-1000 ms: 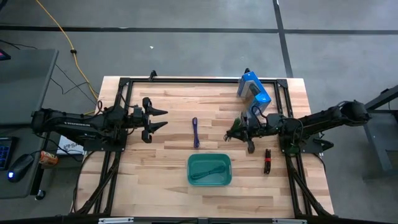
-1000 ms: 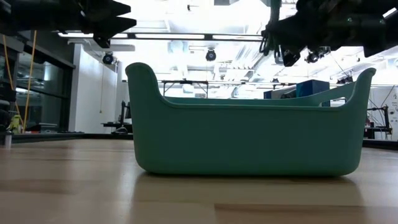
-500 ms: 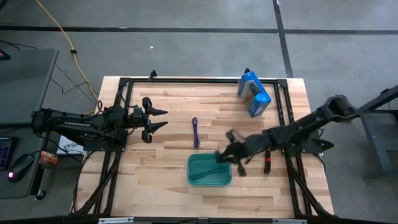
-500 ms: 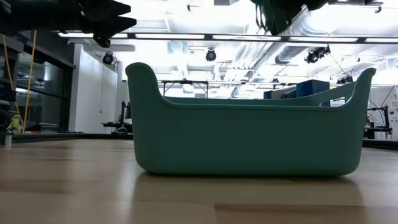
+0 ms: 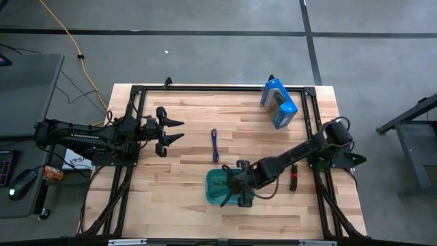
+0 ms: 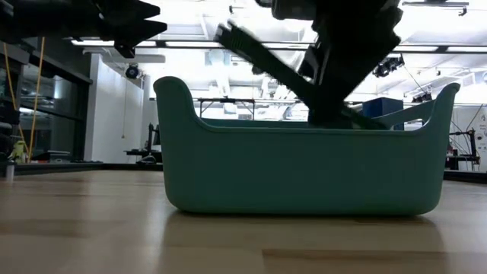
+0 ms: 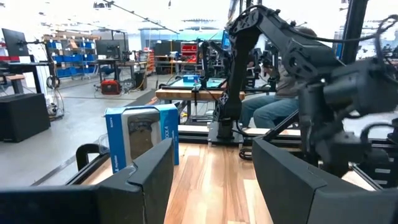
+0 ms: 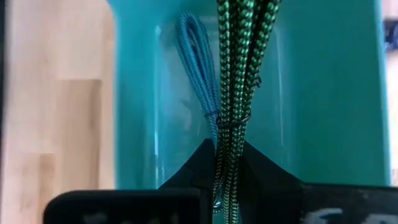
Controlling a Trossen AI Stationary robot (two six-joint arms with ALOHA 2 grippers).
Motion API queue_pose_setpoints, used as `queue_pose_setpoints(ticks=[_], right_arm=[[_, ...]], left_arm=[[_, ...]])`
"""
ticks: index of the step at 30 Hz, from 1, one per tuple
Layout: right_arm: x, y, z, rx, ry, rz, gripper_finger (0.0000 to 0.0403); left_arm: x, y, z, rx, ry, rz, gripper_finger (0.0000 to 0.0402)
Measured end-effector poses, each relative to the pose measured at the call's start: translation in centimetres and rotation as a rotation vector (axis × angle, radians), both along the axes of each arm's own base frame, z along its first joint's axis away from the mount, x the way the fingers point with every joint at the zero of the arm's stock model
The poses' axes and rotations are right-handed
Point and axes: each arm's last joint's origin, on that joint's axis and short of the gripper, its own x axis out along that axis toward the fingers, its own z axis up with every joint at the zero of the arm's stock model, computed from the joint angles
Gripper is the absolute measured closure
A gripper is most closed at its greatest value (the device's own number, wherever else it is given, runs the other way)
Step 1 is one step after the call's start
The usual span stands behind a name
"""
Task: Pick and place USB-C Cables
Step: Put the black green charger cable into the green bin
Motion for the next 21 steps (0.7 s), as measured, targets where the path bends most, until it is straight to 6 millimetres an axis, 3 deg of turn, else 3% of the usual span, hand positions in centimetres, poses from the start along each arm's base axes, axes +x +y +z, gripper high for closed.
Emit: queue_pose_setpoints(ticks=[12,17,21], right_arm=[[1.4,0.5,-3.5,0.018,0.131,-0.057,0.0386],[1.5,0.5,-3.7,0.026,0.138,-0.071,0.0385],[1.5,0.5,-3.8,0.03,0.141,-0.086,0.0358]], left_arm=[[0.0,0.0,0.0,0.0,0.0,0.0,0.0204],[0.0,0.0,0.0,-0.007,-0.002,-0.001,0.0204],[0.0,0.0,0.0,-0.008,-0.001,-0.001,0.0204]])
